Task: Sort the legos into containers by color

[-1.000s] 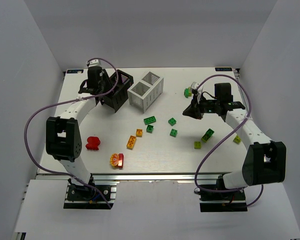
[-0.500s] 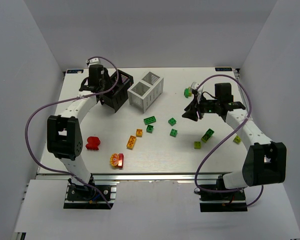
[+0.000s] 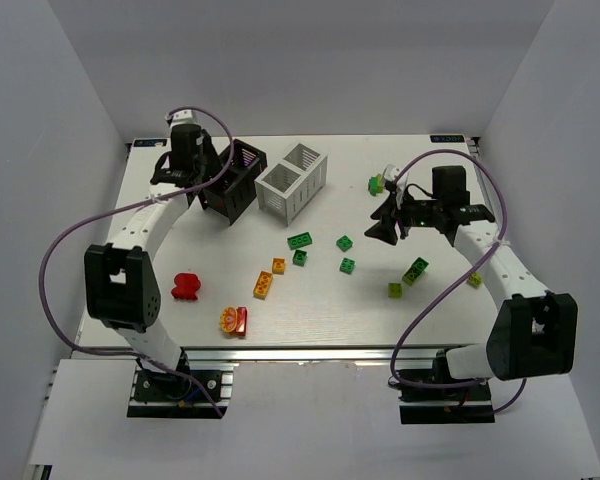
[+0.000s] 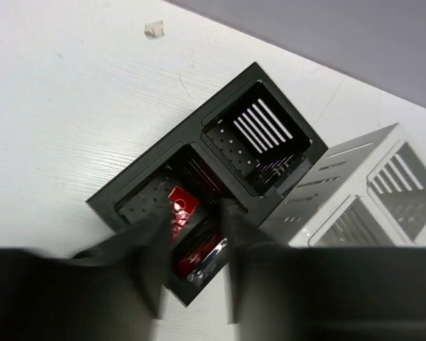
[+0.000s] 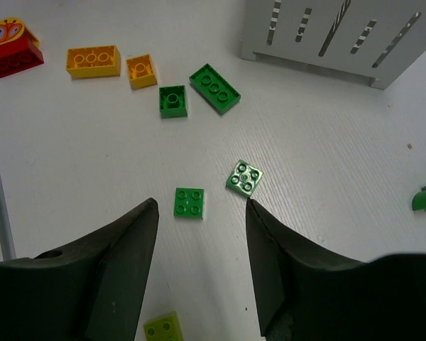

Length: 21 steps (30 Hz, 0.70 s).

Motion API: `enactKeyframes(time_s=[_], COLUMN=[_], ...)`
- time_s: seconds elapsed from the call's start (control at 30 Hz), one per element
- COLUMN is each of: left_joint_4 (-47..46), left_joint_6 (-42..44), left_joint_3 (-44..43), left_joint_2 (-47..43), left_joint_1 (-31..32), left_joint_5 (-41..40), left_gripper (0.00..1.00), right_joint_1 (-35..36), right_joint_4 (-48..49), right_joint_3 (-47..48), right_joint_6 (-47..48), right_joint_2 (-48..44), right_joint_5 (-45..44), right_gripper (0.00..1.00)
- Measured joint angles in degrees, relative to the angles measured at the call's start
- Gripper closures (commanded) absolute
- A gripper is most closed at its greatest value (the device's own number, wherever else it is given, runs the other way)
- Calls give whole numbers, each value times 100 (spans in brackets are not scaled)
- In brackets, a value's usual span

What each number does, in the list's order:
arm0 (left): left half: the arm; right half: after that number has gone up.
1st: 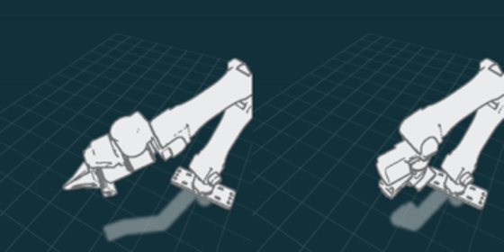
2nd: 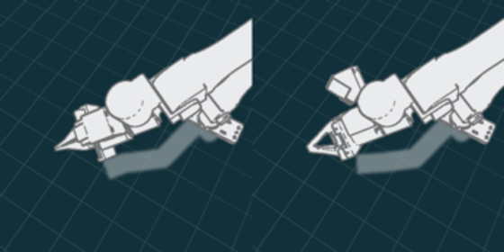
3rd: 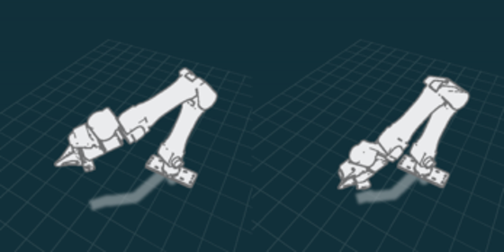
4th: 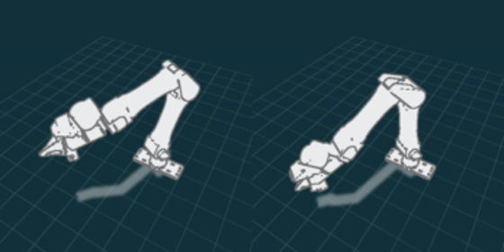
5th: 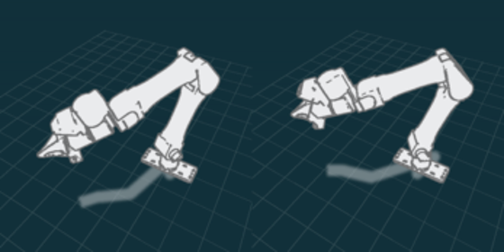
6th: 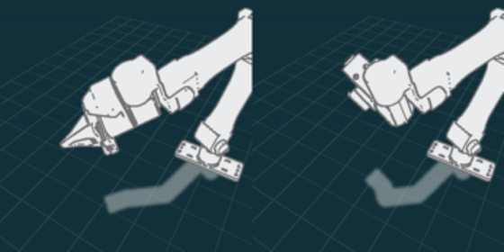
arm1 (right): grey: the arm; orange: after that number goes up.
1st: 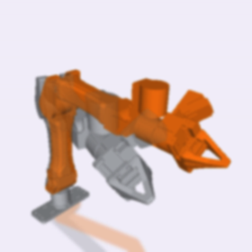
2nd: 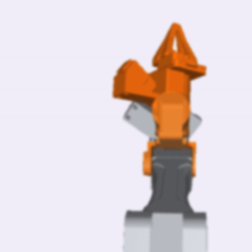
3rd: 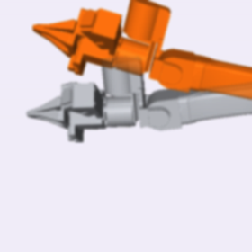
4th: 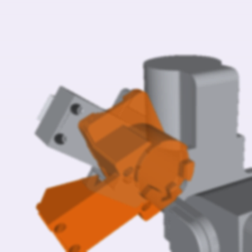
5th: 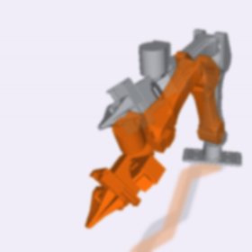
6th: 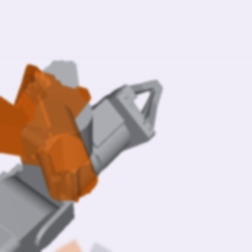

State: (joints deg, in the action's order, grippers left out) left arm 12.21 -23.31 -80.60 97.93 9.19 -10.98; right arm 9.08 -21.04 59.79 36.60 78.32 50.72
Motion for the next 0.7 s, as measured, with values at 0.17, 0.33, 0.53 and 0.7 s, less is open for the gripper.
enactKeyframes(time_s=[0.17, 0.33, 0.53, 0.7], left_joint_4=[111, 553, 1401, 2203], left_joint_6=[-153, -619, -1003, -949], left_joint_3=[651, 1635, 2579, 2863], left_joint_2=[-922, -2157, -2944, -2787], left_joint_1=[-22, -151, -297, -315], left_joint_5=[-61, -68, -39, 201], left_gripper=[81, 27, 9, 2], right_joint_1=[0, 0, 0, 44], right_joint_4=[-70, -223, -299, -308], right_joint_3=[-37, -166, -238, -240], right_joint_6=[157, 326, 448, 498], right_joint_2=[-76, -201, -197, -173], right_joint_5=[59, 269, 343, 348], right_gripper=[58, 49, 33, 27])
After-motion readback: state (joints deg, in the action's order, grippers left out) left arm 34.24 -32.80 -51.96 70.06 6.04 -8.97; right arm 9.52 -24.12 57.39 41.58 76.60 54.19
